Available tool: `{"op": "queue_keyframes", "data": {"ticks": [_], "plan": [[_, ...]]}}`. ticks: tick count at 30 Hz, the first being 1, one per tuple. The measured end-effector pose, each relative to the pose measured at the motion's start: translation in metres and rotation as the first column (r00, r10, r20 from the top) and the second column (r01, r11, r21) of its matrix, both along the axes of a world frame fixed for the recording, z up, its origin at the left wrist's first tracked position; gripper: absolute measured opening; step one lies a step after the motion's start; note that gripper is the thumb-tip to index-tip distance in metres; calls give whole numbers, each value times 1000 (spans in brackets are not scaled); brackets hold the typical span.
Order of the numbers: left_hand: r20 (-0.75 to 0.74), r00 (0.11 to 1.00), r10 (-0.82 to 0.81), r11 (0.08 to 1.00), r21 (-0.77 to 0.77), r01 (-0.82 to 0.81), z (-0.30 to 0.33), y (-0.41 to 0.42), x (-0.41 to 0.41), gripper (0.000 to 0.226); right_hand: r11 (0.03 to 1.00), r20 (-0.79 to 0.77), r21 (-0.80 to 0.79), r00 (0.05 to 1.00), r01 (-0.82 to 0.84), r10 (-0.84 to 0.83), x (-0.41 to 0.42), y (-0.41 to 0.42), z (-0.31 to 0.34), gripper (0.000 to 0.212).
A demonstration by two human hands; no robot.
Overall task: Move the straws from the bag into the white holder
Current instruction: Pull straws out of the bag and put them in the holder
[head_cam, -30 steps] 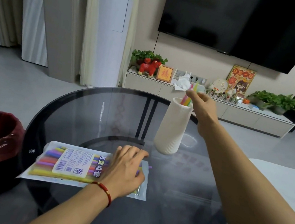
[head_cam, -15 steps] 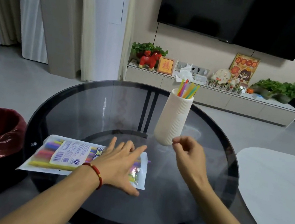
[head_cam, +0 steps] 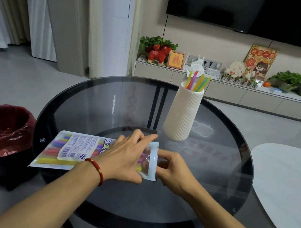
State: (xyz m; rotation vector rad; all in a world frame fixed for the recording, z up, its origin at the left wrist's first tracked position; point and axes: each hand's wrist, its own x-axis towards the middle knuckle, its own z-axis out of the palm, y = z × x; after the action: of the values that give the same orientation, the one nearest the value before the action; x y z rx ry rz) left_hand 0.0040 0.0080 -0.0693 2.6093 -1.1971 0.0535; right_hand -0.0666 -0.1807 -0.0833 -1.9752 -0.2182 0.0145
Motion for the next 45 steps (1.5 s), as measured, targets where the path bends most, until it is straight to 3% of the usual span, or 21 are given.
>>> {"op": "queue_keyframes", "data": {"ticks": [6, 10, 15, 19, 22, 25, 30, 34, 38, 42, 45], "plan": [[36, 999, 22, 999, 41, -23, 0, 8, 2, 119, 983, 16, 112, 989, 146, -149, 11, -8, 1, 9], [22, 998, 66, 996, 65, -68, -2, 14, 8, 119, 975, -24, 130, 983, 182, -181, 9, -30, 2, 17], [20, 999, 46, 996, 75, -47, -7, 12, 9, 120, 936, -142, 296, 978, 191, -155, 3, -32, -4, 36], [-17, 999, 46, 987, 152, -43, -7, 6, 2, 122, 923, -86, 310, 974, 227, -211, 7, -27, -7, 15], [-100, 990, 103, 990, 105, -92, -3, -5, -6, 96, 940, -67, 290, 983, 181, -169, 7, -24, -5, 9], [-14, 996, 83, 995, 49, -83, -1, -10, -8, 54, 950, -57, 261, 985, 171, -162, 6, -26, -3, 5], [-29, 994, 104, 988, 116, -100, -4, -6, -6, 40, 935, -58, 280, 976, 217, -209, 6, -48, -1, 9], [-51, 984, 170, 978, 133, -162, -5, -4, -2, 38, 873, -111, 409, 964, 267, -243, 5, -72, 4, 23], [-60, 979, 193, 965, 190, -178, -7, -3, -2, 34, 731, -150, 609, 949, 309, -276, 3, -91, 7, 14], [-53, 978, 200, 958, 219, -184, -8, -8, -3, 15, 670, -190, 645, 926, 369, -328, 2, -88, 13, 10], [-12, 983, 184, 963, 201, -178, -9, -11, -4, 15, 591, -223, 715, 923, 373, -312, 1, -80, 16, 15]]}}
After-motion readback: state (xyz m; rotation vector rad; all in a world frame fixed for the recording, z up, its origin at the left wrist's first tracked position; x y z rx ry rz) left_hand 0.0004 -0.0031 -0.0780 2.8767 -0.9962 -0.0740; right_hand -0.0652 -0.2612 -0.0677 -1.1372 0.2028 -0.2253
